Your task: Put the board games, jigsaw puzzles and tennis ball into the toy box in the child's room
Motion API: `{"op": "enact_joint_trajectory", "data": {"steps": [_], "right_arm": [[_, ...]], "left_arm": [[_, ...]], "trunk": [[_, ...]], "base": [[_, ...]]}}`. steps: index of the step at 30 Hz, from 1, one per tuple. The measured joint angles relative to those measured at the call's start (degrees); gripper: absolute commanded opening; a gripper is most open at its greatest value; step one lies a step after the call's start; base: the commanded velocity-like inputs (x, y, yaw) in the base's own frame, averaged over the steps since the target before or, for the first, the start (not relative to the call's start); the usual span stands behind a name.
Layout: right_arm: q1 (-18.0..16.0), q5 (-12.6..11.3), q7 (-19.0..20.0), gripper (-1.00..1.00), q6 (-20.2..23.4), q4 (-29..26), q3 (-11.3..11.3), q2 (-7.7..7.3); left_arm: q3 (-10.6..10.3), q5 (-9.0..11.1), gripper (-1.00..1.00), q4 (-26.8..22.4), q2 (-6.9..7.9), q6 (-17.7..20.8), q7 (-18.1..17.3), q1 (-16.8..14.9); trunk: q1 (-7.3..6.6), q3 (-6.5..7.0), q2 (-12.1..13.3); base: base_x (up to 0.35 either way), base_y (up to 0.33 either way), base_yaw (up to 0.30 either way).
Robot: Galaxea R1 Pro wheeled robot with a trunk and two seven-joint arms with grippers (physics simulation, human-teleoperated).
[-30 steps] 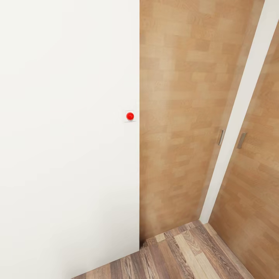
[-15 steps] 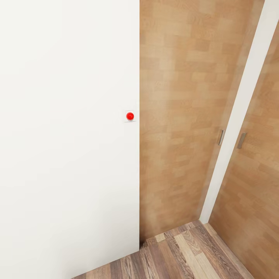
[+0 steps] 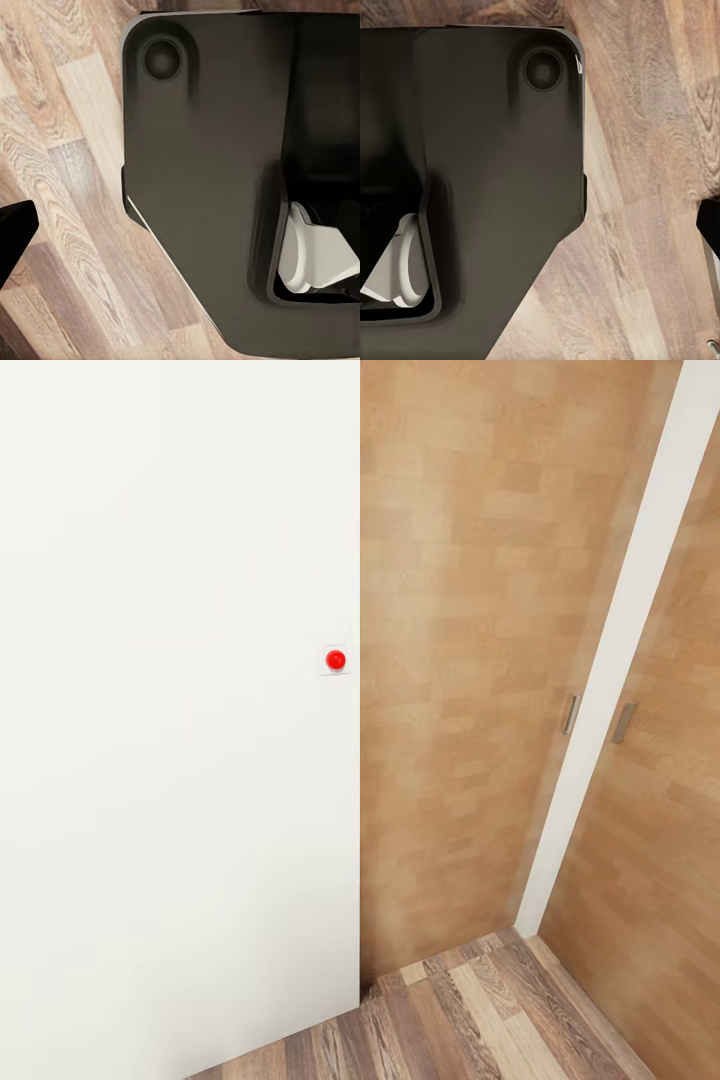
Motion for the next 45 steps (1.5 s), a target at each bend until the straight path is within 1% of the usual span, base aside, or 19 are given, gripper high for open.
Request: {"op": "enact_joint_trajectory", "data": {"steps": [45], "right_arm": [[0.0,0.0,0.0,1.0,0.0,0.0,0.0,0.0]], "left_arm": [[0.0,0.0,1.0,0.0,0.01,0.0,0.0,0.0]], "trunk": [[0.0,0.0,0.0]], "base": [[0.0,0.0,0.0]]}}
